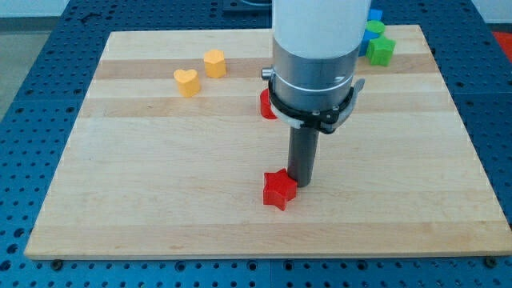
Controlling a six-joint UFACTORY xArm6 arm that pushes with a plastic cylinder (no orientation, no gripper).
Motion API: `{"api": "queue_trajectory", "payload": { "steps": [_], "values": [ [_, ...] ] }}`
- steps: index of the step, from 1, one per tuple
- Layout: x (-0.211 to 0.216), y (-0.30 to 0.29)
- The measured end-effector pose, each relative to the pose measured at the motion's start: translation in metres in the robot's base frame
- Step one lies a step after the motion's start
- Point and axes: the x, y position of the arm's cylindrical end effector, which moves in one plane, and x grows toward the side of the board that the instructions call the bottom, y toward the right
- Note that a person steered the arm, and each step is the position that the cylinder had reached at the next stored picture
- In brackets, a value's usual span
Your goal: Move the red circle towards the red star
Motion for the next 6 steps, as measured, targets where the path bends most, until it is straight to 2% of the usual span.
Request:
{"api": "queue_trajectory", "payload": {
  "steps": [2, 3, 4, 5, 6],
  "values": [
    [-0.094, 0.042],
    [-0.143, 0.042],
    [-0.166, 0.008],
    [-0.16, -0.039],
    [-0.127, -0.065]
  ]
}}
